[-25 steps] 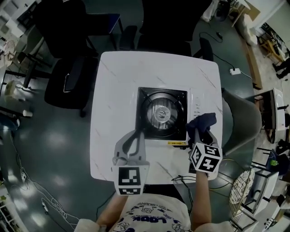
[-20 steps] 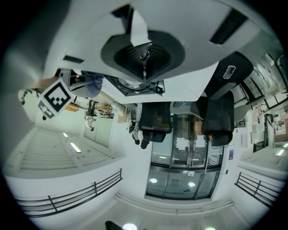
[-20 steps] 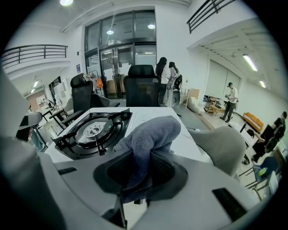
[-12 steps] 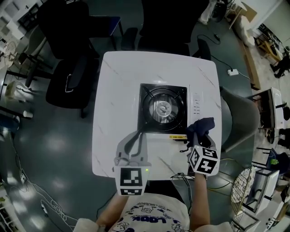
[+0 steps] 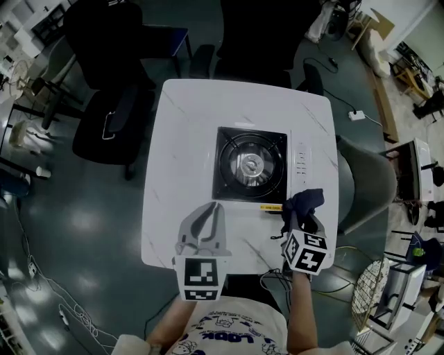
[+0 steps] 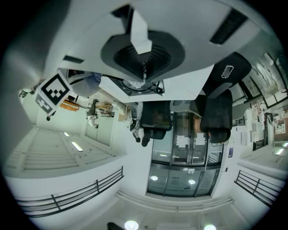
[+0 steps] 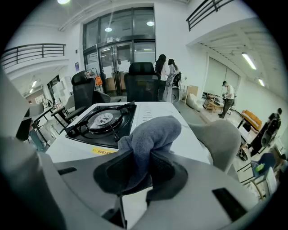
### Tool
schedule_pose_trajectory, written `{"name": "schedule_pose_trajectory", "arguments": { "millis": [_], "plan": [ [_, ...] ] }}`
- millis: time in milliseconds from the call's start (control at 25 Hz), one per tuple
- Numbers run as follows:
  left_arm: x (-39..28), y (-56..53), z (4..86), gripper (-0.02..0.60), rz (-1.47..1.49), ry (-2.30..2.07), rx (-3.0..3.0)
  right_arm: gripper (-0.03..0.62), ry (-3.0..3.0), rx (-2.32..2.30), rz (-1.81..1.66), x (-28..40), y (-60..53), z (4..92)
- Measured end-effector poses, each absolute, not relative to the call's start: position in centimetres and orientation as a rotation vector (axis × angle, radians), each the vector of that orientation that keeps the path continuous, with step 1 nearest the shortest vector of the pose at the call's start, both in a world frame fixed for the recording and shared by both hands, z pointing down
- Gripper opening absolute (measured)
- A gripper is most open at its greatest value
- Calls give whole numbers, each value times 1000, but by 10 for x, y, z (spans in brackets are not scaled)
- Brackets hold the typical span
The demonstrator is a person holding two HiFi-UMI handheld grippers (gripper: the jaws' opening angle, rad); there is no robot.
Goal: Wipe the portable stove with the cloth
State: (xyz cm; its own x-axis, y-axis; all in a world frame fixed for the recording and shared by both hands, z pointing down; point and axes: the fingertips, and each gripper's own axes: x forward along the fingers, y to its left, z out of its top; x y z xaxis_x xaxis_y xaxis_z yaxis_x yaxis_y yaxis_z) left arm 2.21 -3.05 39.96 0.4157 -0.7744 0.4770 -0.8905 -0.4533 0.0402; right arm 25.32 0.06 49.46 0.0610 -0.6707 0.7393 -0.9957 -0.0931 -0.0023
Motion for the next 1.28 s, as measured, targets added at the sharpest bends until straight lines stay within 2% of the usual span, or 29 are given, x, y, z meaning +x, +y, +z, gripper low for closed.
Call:
{"name": "schedule_pose_trajectory", "arguments": {
  "millis": [1280],
  "plan": [
    [-39,-5,394,31,539,-1596,2281,97,-1752,1660,939,151,12,509]
  ]
}}
